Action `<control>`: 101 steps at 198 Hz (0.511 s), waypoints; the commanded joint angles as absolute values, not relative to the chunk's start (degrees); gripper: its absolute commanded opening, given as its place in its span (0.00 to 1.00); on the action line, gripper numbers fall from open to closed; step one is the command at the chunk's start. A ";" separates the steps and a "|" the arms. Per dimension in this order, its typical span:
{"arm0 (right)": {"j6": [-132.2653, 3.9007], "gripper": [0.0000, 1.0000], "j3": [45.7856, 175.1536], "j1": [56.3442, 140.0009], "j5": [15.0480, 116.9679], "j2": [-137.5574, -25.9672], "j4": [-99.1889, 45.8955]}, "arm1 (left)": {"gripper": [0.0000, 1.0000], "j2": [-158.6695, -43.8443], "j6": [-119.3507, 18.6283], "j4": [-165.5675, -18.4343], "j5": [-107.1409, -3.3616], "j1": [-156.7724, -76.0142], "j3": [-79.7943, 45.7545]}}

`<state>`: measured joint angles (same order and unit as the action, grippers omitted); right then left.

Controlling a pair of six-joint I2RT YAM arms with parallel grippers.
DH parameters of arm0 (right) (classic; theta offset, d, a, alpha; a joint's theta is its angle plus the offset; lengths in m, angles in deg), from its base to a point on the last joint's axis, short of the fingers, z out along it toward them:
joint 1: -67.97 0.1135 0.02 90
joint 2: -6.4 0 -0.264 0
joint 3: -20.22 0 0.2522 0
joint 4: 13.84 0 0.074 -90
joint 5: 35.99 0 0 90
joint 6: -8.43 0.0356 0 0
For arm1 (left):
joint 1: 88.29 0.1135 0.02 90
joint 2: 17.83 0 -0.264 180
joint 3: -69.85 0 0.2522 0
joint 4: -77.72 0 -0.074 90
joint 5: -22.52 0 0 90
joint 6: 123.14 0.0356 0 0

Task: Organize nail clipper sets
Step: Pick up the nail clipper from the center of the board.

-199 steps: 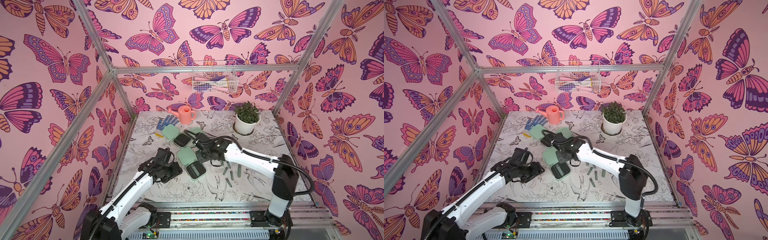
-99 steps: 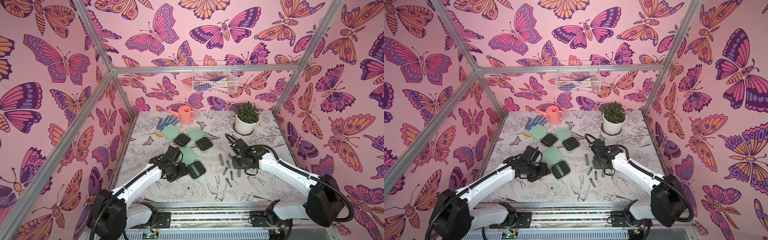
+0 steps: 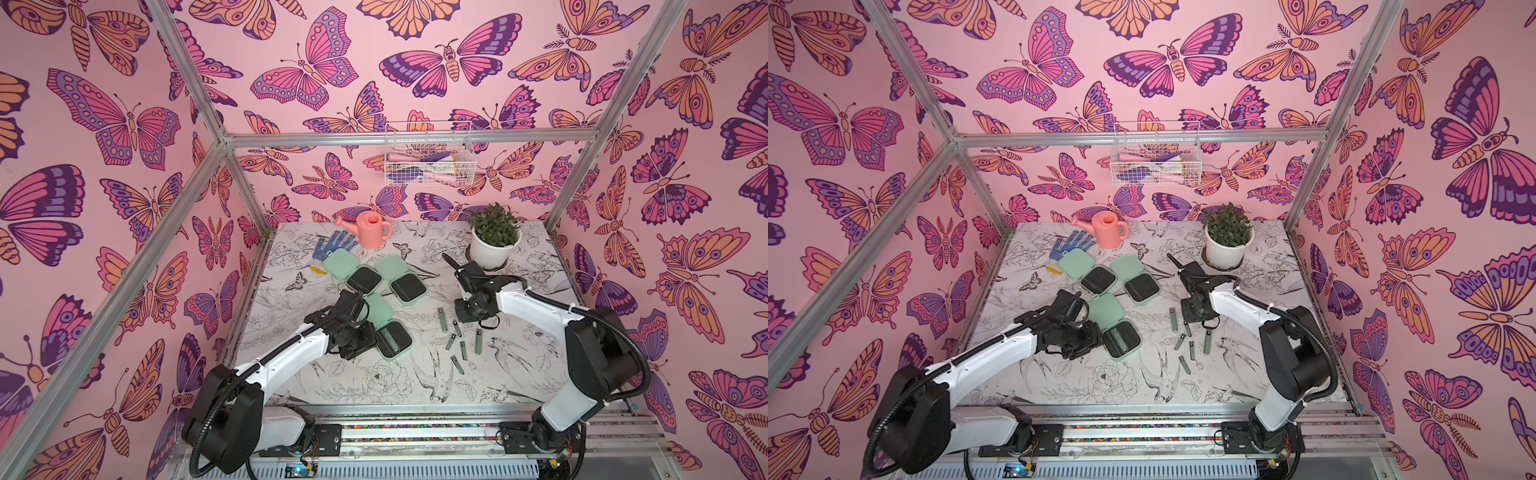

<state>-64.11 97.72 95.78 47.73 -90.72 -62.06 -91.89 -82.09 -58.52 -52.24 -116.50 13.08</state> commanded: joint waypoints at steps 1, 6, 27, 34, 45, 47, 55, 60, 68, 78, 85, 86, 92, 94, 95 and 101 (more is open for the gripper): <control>-69.24 0.37 100.25 95.23 48.28 -94.01 -61.14 | 0.61 -88.89 -83.06 -59.08 -52.05 -116.86 14.13; -69.28 0.37 100.39 95.15 48.38 -94.71 -61.01 | 0.61 -88.87 -83.06 -59.14 -52.01 -116.86 14.08; -69.53 0.37 100.61 94.79 47.78 -96.44 -60.23 | 0.61 -88.85 -83.36 -59.08 -51.93 -116.86 14.07; -69.51 0.37 100.70 94.62 47.62 -96.72 -60.05 | 0.61 -88.92 -83.57 -59.10 -51.95 -116.86 14.16; -69.52 0.37 100.91 94.47 47.17 -97.11 -59.94 | 0.61 -88.84 -83.76 -59.17 -52.01 -116.86 14.46; -69.48 0.37 101.01 94.43 47.01 -97.13 -59.86 | 0.61 -88.84 -83.83 -59.16 -52.03 -116.86 14.50; -69.59 0.37 101.09 94.43 46.63 -97.17 -59.81 | 0.61 -88.76 -83.85 -59.16 -52.12 -116.86 14.60; -69.59 0.37 101.19 94.34 46.50 -97.21 -59.77 | 0.61 -88.71 -83.85 -59.23 -52.19 -116.86 14.66; -69.75 0.37 101.33 94.26 46.33 -97.44 -59.70 | 0.61 -88.67 -83.92 -59.16 -52.19 -116.86 14.69; -69.71 0.38 101.49 94.16 46.52 -97.61 -59.68 | 0.61 -88.54 -84.12 -59.17 -52.23 -116.86 14.74; -69.73 0.38 101.56 94.00 46.72 -97.81 -59.60 | 0.61 -88.49 -84.20 -59.19 -52.13 -116.86 14.78; -69.76 0.38 101.56 93.95 46.76 -97.82 -59.55 | 0.61 -88.49 -84.20 -59.22 -52.16 -116.86 14.78; -69.71 0.37 101.59 93.92 46.95 -97.96 -59.35 | 0.61 -88.41 -84.21 -59.23 -52.19 -116.86 14.77; -69.70 0.37 101.62 93.88 47.04 -98.06 -59.29 | 0.61 -88.40 -84.21 -59.18 -52.23 -116.86 14.77; -69.70 0.37 101.62 93.88 47.04 -98.06 -59.29 | 0.61 -88.45 -84.21 -59.17 -52.21 -116.86 14.73; -69.55 0.37 101.70 93.81 47.44 -98.41 -59.16 | 0.60 -88.40 -84.21 -59.16 -52.22 -116.86 14.73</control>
<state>-68.57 100.15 94.45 47.44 -96.80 -59.74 -89.29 -83.16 -59.55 -52.24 -116.50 13.74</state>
